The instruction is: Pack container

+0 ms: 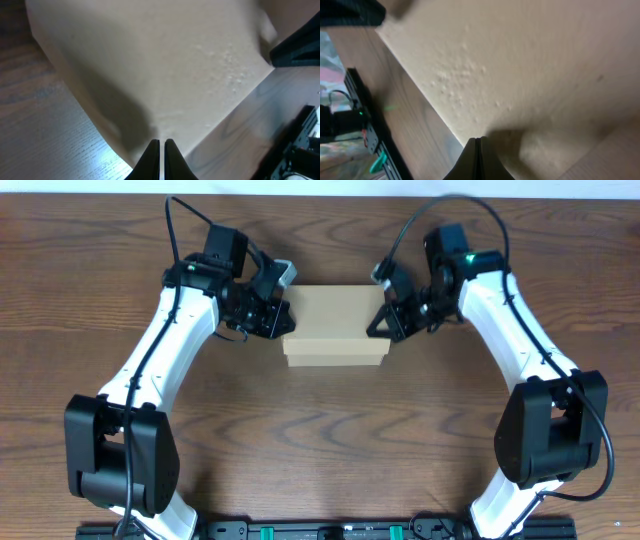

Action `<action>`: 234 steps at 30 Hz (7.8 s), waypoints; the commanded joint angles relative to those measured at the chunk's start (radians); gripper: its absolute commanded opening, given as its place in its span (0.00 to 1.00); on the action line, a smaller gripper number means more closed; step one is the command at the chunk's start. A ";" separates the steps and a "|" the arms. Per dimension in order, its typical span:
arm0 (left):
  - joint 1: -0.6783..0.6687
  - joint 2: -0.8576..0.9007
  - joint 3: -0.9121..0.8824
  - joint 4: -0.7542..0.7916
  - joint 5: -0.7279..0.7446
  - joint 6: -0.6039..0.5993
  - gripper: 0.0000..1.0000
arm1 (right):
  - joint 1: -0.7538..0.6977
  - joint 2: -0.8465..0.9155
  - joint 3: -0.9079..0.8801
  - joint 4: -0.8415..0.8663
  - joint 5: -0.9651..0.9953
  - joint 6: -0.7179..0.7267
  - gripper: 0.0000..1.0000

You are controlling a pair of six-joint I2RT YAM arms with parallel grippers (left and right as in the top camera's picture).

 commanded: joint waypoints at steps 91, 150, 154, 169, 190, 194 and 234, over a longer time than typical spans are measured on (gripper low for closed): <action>-0.151 -1.128 -0.441 -0.136 -0.578 -0.209 0.95 | 0.004 -1.391 -0.624 -0.065 0.381 0.415 0.99; 0.108 -1.792 -1.347 0.568 -0.589 -0.318 0.95 | 0.004 -1.391 -0.624 -0.065 0.381 0.415 0.99; 0.109 -1.790 -1.347 0.568 -0.589 -0.318 0.95 | 0.004 -1.391 -0.624 -0.065 0.381 0.415 0.99; 0.109 -1.790 -1.347 0.568 -0.589 -0.318 0.95 | 0.004 -1.391 -0.624 -0.065 0.381 0.415 0.99; 0.109 -1.790 -1.347 0.568 -0.589 -0.318 0.95 | 0.025 -1.677 -1.119 0.441 0.436 0.333 0.99; 0.109 -1.790 -1.347 0.568 -0.590 -0.318 0.95 | 0.048 -1.761 -1.245 0.529 0.436 0.333 0.99; 0.109 -1.790 -1.347 0.568 -0.590 -0.318 0.95 | 0.102 -1.892 -1.363 0.579 0.433 0.333 0.99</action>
